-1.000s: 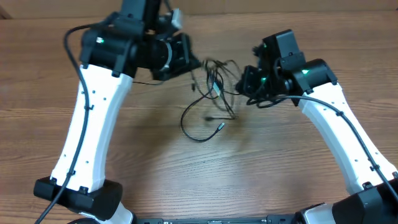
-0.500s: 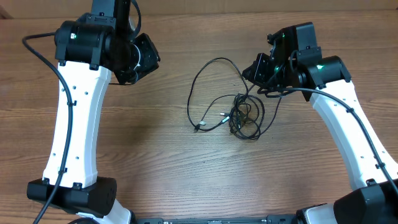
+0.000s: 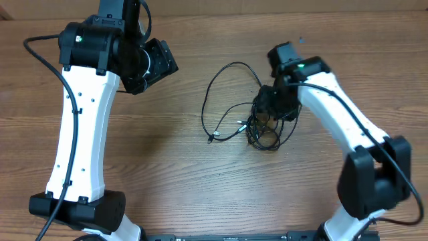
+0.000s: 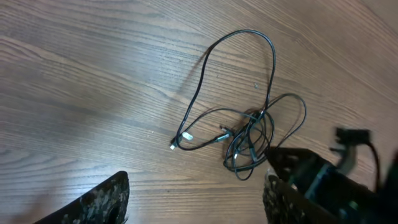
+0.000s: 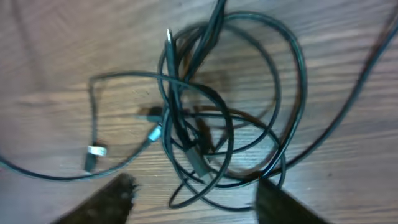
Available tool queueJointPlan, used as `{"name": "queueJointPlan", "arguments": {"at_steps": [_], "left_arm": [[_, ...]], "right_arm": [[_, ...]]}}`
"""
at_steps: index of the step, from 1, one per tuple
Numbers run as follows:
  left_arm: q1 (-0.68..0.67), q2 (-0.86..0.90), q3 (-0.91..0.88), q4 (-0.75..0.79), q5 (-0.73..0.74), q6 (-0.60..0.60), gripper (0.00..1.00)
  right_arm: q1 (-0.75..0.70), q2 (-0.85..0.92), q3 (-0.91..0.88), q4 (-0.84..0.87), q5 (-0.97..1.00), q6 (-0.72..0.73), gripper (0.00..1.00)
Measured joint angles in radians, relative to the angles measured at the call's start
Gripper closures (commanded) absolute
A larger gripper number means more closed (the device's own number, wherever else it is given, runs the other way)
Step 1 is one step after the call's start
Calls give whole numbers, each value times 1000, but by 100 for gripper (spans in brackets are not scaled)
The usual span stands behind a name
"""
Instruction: Untangle cables
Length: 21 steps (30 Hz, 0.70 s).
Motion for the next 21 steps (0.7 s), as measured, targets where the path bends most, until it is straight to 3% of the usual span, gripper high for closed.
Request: {"name": "queueJointPlan", "arguments": {"at_steps": [4, 7, 10, 12, 16, 21], "left_arm": [[0, 0, 0, -23, 0, 0, 31], [0, 0, 0, -29, 0, 0, 31], [0, 0, 0, -29, 0, 0, 31], [0, 0, 0, -29, 0, 0, 31], [0, 0, 0, -29, 0, 0, 31], [0, 0, 0, -25, 21, 2, 35]], "right_arm": [[14, 63, 0, 2, 9, 7, 44], [14, 108, 0, 13, 11, 8, 65], [14, 146, 0, 22, 14, 22, 78], [14, 164, 0, 37, 17, 13, 96], [14, 169, 3, 41, 16, 26, 96], [14, 154, 102, -72, -16, -6, 96]]}}
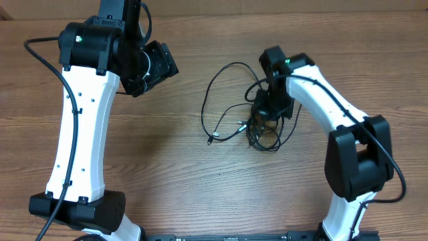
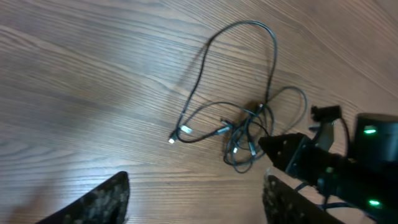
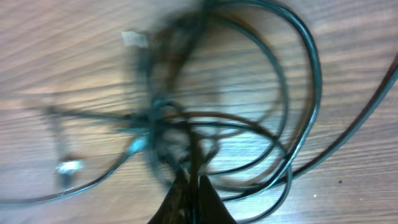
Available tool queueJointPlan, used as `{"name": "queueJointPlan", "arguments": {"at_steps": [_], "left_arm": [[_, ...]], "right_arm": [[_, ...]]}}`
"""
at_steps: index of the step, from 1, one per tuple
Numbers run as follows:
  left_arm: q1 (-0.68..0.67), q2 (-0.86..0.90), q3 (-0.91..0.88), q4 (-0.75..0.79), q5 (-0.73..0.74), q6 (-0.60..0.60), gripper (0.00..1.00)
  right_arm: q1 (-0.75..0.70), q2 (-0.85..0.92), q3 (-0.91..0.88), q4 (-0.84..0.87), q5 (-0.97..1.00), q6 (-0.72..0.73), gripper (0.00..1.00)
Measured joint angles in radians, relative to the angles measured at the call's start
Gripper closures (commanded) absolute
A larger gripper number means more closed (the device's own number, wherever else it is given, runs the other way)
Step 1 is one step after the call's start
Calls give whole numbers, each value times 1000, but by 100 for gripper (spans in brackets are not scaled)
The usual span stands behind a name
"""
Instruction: Untangle cables
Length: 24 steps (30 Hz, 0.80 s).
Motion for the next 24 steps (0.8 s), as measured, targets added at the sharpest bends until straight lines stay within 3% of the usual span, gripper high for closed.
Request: {"name": "queueJointPlan", "arguments": {"at_steps": [5, 11, 18, 24], "left_arm": [[0, 0, 0, 36, 102, 64, 35], [-7, 0, 0, 43, 158, 97, 31], [-7, 0, 0, 79, 268, 152, 34], [-16, 0, -1, 78, 209, 140, 35]], "right_arm": [[1, -126, 177, -16, -210, -143, 96], [1, -321, 344, 3, -440, -205, 96], [1, -415, 371, 37, -606, -224, 94], [1, -408, 370, -77, -421, -221, 7]]}}
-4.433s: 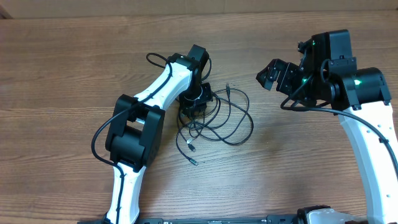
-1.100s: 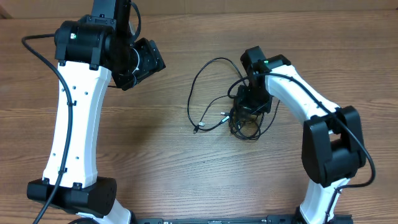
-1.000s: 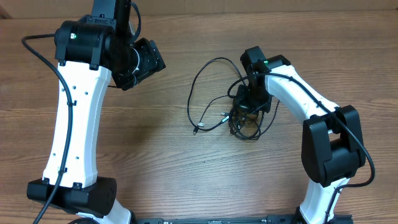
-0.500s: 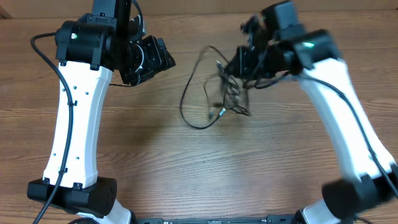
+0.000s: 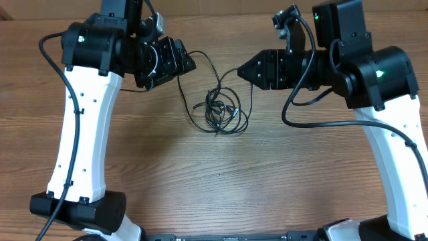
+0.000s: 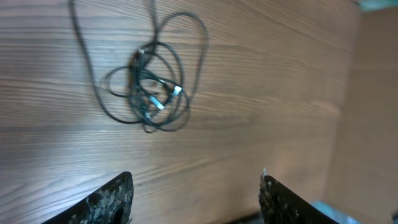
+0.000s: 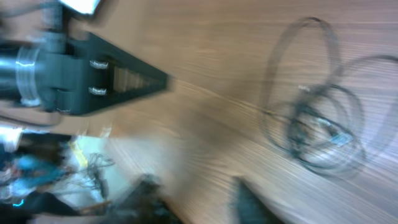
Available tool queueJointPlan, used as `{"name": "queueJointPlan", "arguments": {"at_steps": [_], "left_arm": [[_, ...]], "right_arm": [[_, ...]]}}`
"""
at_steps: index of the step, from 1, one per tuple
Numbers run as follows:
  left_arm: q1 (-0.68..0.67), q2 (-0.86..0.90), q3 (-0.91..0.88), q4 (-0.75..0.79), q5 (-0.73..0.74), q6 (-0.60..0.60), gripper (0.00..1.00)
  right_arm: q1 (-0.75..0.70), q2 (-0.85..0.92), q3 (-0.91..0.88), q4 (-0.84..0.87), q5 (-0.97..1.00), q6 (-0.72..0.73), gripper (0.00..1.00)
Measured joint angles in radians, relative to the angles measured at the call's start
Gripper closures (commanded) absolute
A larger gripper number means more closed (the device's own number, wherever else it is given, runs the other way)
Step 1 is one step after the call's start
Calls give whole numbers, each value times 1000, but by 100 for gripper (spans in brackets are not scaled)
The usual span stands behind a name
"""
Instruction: Untangle cables
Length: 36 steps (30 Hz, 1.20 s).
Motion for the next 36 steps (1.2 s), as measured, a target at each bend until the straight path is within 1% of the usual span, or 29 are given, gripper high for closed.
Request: {"name": "queueJointPlan", "arguments": {"at_steps": [1, 3, 6, 9, 10, 12, 16, 22, 23, 24, 25, 26, 27, 32, 36], "left_arm": [[-6, 0, -3, 0, -25, -12, 34], [-27, 1, -14, 1, -83, -29, 33], [-76, 27, -37, 11, -144, -48, 30], [-131, 87, -62, 37, -190, -58, 31], [-151, 122, -68, 39, -206, -65, 29], [-181, 196, -73, 41, -231, -81, 28], [-220, 357, -84, 61, -259, -102, 31], [-228, 536, -92, 75, -274, -101, 30], [-226, 552, -93, 78, -275, -101, 35], [-225, 566, -94, 85, -278, -101, 44], [-225, 577, -94, 93, -279, -97, 61], [-225, 587, -94, 101, -281, -97, 94], [-225, 598, -95, 116, -282, -91, 96], [-225, 603, -95, 111, -285, -75, 96], [-218, 603, -52, 18, -285, -69, 96]], "right_arm": [[0, 1, 0, -10, 28, 2, 0], [0, 2, 0, -30, 106, 9, 0], [-1, 8, 0, -45, 232, 61, 0], [-13, 20, 0, -47, 339, 110, 0], [-22, 23, 0, -50, 362, 123, 0], [-46, 28, 0, -67, 397, 141, 0], [-83, 31, 0, -118, 444, 158, 0], [-85, 32, 0, -151, 460, 165, 0], [-85, 32, -1, -151, 463, 166, 0], [-85, 32, -4, -146, 464, 166, 0], [-85, 32, -8, -143, 465, 166, 0], [-85, 32, -13, -140, 465, 166, 0], [-85, 34, -21, -140, 465, 166, 0], [-85, 59, -26, -142, 465, 166, 0], [-85, 81, -26, -142, 463, 166, 0]]}}
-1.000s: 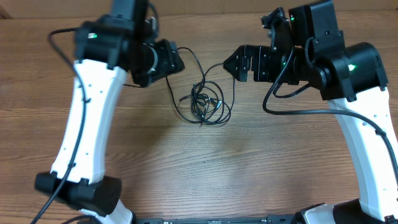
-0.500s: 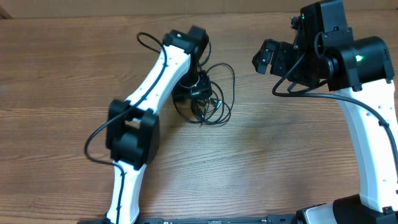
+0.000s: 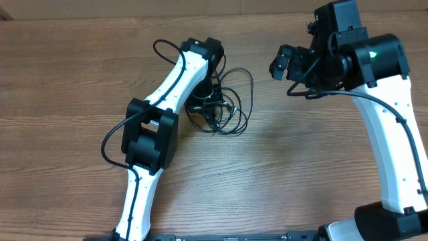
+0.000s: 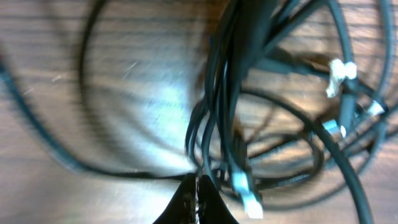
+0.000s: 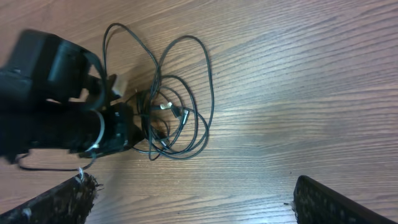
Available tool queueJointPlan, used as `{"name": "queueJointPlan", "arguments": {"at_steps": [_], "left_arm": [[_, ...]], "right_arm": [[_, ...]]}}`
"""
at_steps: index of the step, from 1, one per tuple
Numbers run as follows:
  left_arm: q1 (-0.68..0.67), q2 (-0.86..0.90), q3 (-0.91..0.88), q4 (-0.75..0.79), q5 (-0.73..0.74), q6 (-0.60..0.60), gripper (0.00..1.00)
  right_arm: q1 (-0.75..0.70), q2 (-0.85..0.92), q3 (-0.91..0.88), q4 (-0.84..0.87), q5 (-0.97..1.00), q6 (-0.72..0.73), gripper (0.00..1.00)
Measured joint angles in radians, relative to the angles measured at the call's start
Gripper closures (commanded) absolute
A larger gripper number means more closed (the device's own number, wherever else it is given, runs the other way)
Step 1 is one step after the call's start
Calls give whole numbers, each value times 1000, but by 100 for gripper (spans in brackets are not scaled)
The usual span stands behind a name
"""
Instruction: Untangle cables
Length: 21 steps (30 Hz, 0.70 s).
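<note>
A tangle of thin black cables (image 3: 231, 110) with white-tipped plugs lies on the wooden table, just left of centre. My left gripper (image 3: 202, 106) is down at the tangle's left side. In the left wrist view its tips (image 4: 196, 190) are pressed together on several dark strands (image 4: 214, 124) that run down into them. My right gripper (image 3: 281, 63) hangs raised to the right of the tangle, apart from it. In its own view its fingers (image 5: 84, 193) stand wide open, with the cables (image 5: 180, 118) and the left gripper (image 5: 68, 124) below.
The wooden table (image 3: 80, 100) runs to a far edge along the top of the overhead view. My left arm (image 3: 150, 134) stretches from the front up to the tangle. The right arm's white link (image 3: 394, 140) stands along the right side.
My left gripper was open and raised behind and left of the tangle; now it is down in the tangle's left side and shut on strands. My right gripper has drawn back to the right and stands wide open.
My right gripper was open over the tangle lying right of centre, with the left arm raised at the back left. Then the right was shut in the tangle. Then the tangle lay further left and both arms were raised. Now the left grips it.
</note>
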Motion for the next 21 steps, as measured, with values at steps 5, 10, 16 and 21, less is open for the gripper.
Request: {"name": "queueJointPlan", "arguments": {"at_steps": [5, 10, 16, 21], "left_arm": [[12, -49, 150, -48, 9, 6, 96], [14, -245, 254, 6, 16, 27, 82], [6, -450, 304, -76, -35, 24, 0], [6, -417, 205, -57, -64, 22, 0]], "right_arm": [[0, 13, 0, -5, -1, 0, 0], [0, 45, -1, -14, -2, 0, 0], [0, 79, -2, -16, -19, 0, 0], [0, 82, -2, -15, -23, 0, 0]]}}
